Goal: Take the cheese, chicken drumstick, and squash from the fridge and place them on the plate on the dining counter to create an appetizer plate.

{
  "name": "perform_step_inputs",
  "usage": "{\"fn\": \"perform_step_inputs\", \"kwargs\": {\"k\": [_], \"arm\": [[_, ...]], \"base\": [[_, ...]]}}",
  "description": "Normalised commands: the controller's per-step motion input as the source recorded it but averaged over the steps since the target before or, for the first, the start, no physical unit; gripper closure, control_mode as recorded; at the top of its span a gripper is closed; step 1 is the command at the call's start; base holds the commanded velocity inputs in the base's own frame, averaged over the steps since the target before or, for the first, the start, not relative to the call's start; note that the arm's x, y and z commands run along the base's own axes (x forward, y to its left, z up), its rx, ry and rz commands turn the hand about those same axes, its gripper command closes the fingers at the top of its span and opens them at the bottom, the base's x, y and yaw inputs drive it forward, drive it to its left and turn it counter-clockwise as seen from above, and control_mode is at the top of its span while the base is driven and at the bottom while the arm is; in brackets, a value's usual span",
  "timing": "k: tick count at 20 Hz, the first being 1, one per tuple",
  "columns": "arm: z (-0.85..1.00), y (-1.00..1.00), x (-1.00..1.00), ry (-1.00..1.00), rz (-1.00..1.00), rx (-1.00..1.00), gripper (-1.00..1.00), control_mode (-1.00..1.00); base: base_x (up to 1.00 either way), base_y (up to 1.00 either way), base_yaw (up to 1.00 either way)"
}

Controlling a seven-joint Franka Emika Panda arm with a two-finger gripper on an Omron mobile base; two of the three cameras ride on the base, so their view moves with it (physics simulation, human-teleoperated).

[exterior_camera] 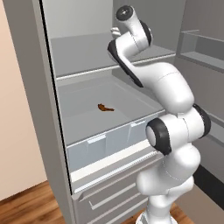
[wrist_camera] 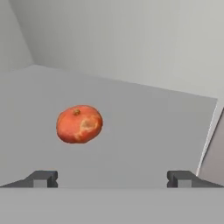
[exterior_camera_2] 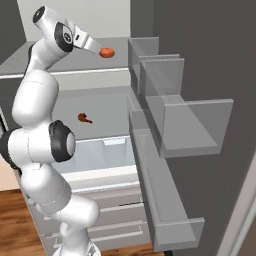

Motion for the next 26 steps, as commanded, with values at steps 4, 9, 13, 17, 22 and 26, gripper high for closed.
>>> {"fn": "perform_step_inputs", "kwargs": {"k": [4, 9, 13, 17, 22, 26], "arm": [[-0.02, -0.27, 0.45, -0.03, 0.00, 0.04, -1.00, -1.00], [0.00, -0.11, 0.62, 0.01, 0.05, 0.06, -1.00, -1.00], [0.00, 0.00, 0.66, 0.04, 0.06, 0.02, -1.00, -1.00], [0.00, 0.00, 0.38, 0.00, 0.07, 0.00, -1.00, -1.00], [-0.05, 0.00, 0.26, 0.00, 0.07, 0.00, -1.00, -1.00], [-0.21, 0.00, 0.09, 0.00, 0.06, 0.00, -1.00, -1.00]], "base": [[0.00, 0.00, 0.00], [0.00, 0.00, 0.00], [0.00, 0.00, 0.00], [0.00, 0.00, 0.00], [0.00, 0.00, 0.00], [0.00, 0.00, 0.00]]}}
